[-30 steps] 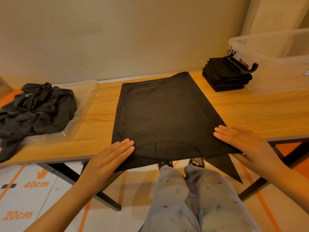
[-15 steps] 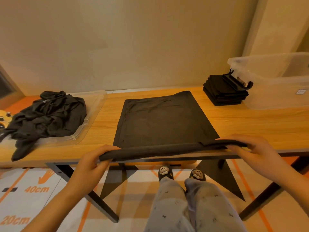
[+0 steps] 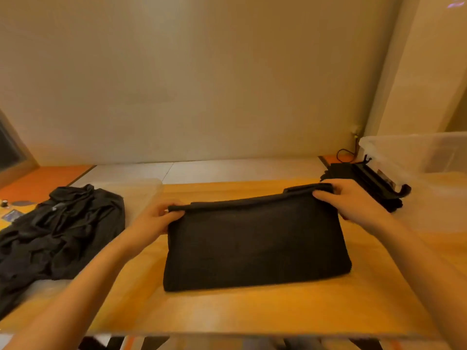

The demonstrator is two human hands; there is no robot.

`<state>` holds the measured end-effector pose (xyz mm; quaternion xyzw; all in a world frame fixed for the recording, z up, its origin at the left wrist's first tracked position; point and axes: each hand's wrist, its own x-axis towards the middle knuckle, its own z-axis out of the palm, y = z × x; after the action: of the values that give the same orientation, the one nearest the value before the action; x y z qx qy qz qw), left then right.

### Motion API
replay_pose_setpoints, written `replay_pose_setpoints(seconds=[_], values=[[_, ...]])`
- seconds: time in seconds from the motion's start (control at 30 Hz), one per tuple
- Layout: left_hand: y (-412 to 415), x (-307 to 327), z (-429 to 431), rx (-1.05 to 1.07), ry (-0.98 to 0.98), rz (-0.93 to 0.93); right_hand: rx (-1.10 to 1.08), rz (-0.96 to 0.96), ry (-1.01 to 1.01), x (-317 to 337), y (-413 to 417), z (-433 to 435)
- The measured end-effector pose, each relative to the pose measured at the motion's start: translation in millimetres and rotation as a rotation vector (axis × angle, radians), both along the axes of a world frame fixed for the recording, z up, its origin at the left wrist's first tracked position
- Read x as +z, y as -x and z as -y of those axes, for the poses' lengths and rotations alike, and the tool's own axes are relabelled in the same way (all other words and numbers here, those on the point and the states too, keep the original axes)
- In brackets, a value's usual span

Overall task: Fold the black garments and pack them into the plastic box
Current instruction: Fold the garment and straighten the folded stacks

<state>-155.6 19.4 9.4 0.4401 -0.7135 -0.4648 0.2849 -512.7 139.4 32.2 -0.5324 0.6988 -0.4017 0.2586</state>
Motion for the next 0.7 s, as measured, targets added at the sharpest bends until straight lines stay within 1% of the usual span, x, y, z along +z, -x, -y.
replay_pose_setpoints(seconds=[0.07, 0.13, 0.17, 0.2, 0.27, 0.37, 0.57, 0.63, 0.7], values=[[16, -8, 45, 0.027, -0.043, 0.087, -0.116, -0.172, -0.123, -18, 16, 53], [30, -23, 80, 0.035, -0.053, 0.309, -0.204, -0.331, -0.262, -43, 25, 91], [37, -31, 90, 0.055, -0.061, 0.389, -0.234, -0.386, -0.307, -55, 27, 102], [42, -38, 96, 0.077, -0.071, 0.409, -0.265, -0.425, -0.321, -65, 27, 107], [51, -48, 101, 0.127, -0.026, 0.392, -0.332, -0.473, -0.286, -77, 27, 111], [51, -62, 104, 0.23, 0.139, 0.446, -0.347, -0.528, -0.245, -85, 29, 109], [56, -72, 94, 0.397, 0.468, 0.705, -0.348, -0.559, -0.214, -86, 26, 106], [56, -72, 93, 0.426, 0.489, 0.744, -0.355, -0.585, -0.237, -85, 22, 105], [55, -70, 91, 0.442, 0.499, 0.713, -0.345, -0.647, -0.229, -80, 18, 102]])
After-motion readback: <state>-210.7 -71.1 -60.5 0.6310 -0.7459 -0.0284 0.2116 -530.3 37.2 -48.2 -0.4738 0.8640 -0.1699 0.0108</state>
